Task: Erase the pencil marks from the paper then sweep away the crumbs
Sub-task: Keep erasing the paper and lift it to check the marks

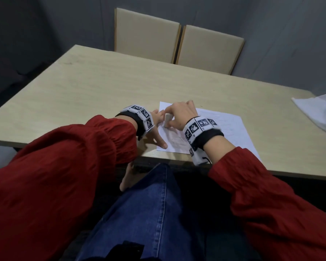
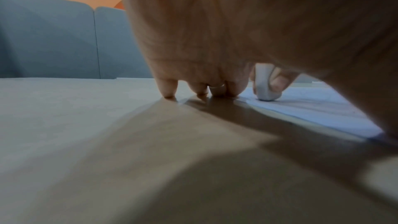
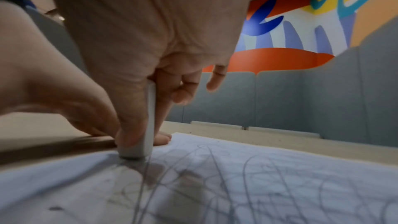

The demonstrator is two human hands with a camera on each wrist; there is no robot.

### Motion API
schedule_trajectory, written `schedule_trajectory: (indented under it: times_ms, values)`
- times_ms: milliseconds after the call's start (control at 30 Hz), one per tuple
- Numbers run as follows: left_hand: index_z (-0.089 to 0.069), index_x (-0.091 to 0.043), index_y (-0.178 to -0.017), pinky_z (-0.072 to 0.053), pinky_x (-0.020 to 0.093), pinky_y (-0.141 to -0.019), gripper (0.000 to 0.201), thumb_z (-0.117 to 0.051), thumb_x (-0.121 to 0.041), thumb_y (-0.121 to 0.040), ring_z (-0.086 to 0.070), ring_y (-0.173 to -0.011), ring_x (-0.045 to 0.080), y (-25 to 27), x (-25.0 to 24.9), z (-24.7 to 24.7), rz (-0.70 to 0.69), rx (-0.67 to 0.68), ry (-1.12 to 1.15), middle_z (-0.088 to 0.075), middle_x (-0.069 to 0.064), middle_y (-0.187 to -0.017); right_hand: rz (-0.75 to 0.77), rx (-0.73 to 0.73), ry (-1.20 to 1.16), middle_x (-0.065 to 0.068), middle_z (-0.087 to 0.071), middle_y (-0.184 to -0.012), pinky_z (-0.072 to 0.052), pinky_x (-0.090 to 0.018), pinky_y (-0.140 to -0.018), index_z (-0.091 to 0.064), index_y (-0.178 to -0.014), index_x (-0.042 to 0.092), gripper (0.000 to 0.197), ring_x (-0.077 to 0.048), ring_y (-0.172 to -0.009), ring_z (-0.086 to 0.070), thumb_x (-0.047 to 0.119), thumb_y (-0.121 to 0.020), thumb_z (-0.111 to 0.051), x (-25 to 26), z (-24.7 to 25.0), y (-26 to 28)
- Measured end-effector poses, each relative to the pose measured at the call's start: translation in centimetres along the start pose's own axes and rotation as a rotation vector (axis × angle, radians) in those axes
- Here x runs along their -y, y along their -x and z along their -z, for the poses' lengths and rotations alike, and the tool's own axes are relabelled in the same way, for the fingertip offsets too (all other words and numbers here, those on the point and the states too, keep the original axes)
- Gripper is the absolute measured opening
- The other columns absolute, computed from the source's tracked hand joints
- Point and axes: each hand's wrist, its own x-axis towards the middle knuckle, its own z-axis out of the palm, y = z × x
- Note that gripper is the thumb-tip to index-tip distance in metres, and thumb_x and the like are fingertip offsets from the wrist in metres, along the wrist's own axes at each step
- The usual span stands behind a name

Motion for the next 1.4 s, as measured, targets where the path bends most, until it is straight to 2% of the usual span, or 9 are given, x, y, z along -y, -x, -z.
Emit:
schedule_trajectory:
  times_ms: [100, 233, 500, 667, 867, 1100, 1167, 1267, 1400]
  values:
    - [0.004, -0.029, -0.155, -0.008, 0.048, -0.119, 0.125, -0.073, -0.068, -0.065, 0.005, -0.15, 0.022, 0.1, -0.1, 0.0, -0.01, 0.005, -0.023, 0.011, -0.001, -0.162, 0.014, 0.019, 0.011, 0.012, -0.07, -0.083, -0.028, -0.037, -0.092, -0.056, -0.068, 0.033, 0.019, -0.012, -0.09, -0.058, 0.018, -0.074, -0.065, -0.3, -0.7, 0.9]
    - [0.011, -0.017, -0.155, -0.004, 0.044, -0.12, 0.13, -0.07, -0.07, -0.068, 0.01, -0.149, 0.02, -0.1, 0.0, -0.1, 0.009, 0.024, -0.065, 0.016, 0.001, -0.162, 0.082, 0.065, 0.026, 0.01, -0.07, -0.081, -0.026, -0.036, -0.088, -0.064, -0.078, 0.03, 0.008, -0.012, -0.085, -0.058, 0.022, -0.076, -0.063, -1.2, -1.0, 2.8]
    - [0.011, -0.026, -0.154, -0.004, 0.048, -0.12, 0.131, -0.072, -0.071, -0.064, 0.012, -0.149, 0.018, 0.1, 0.4, 0.2, 0.007, 0.054, -0.005, 0.019, -0.004, -0.161, 0.007, -0.015, 0.019, 0.011, -0.071, -0.082, -0.027, -0.036, -0.089, -0.059, -0.07, 0.034, 0.017, -0.013, -0.088, -0.059, 0.018, -0.075, -0.064, -0.5, -0.4, -0.2]
    - [0.013, -0.017, -0.154, -0.002, 0.045, -0.121, 0.132, -0.07, -0.072, -0.067, 0.014, -0.149, 0.019, -0.4, 0.2, -0.1, 0.001, 0.035, -0.059, 0.018, 0.001, -0.161, 0.112, 0.113, 0.091, 0.012, -0.07, -0.079, -0.024, -0.034, -0.086, -0.064, -0.075, 0.03, 0.007, -0.011, -0.082, -0.057, 0.023, -0.076, -0.064, -1.1, -0.2, 2.3]
    - [0.011, -0.03, -0.154, -0.005, 0.052, -0.12, 0.135, -0.073, -0.074, -0.058, 0.012, -0.149, 0.019, -0.7, 0.7, -0.1, 0.003, 0.059, 0.006, 0.019, -0.004, -0.161, 0.016, 0.065, 0.008, 0.01, -0.07, -0.085, -0.026, -0.034, -0.088, -0.055, -0.07, 0.038, 0.022, -0.014, -0.088, -0.058, 0.023, -0.072, -0.071, 0.0, 0.7, -0.3]
    - [0.008, -0.009, -0.154, -0.008, 0.045, -0.121, 0.128, -0.07, -0.068, -0.071, 0.007, -0.15, 0.021, -0.1, -0.1, 0.0, -0.007, 0.003, -0.081, 0.012, 0.006, -0.162, 0.092, 0.14, -0.002, 0.01, -0.069, -0.079, -0.027, -0.033, -0.084, -0.067, -0.079, 0.03, 0.007, -0.013, -0.078, -0.056, 0.027, -0.076, -0.062, -1.3, -0.3, 3.9]
    - [0.01, -0.011, -0.154, -0.006, 0.044, -0.121, 0.13, -0.07, -0.069, -0.069, 0.009, -0.15, 0.021, -0.4, 0.1, -0.1, -0.003, 0.014, -0.071, 0.015, 0.005, -0.162, 0.071, 0.146, 0.013, 0.011, -0.069, -0.08, -0.029, -0.035, -0.088, -0.065, -0.075, 0.032, 0.004, -0.011, -0.081, -0.057, 0.028, -0.074, -0.067, -0.9, 0.2, 2.8]
    - [0.013, -0.018, -0.154, -0.002, 0.046, -0.12, 0.134, -0.07, -0.073, -0.064, 0.014, -0.149, 0.02, -1.1, 0.5, -0.3, -0.004, 0.036, -0.059, 0.018, 0.002, -0.161, 0.003, 0.056, -0.023, 0.013, -0.069, -0.078, -0.03, -0.036, -0.091, -0.059, -0.064, 0.034, 0.016, -0.011, -0.085, -0.059, 0.022, -0.07, -0.068, -0.4, 0.2, 1.3]
    - [0.014, -0.016, -0.154, -0.002, 0.046, -0.121, 0.137, -0.068, -0.077, -0.062, 0.013, -0.149, 0.019, -1.1, 0.4, -0.2, 0.013, 0.052, -0.105, 0.018, 0.002, -0.161, 0.015, 0.073, -0.035, 0.012, -0.065, -0.075, -0.027, -0.033, -0.084, -0.062, -0.073, 0.032, 0.01, -0.014, -0.08, -0.056, 0.023, -0.075, -0.065, -0.7, -0.3, 3.1]
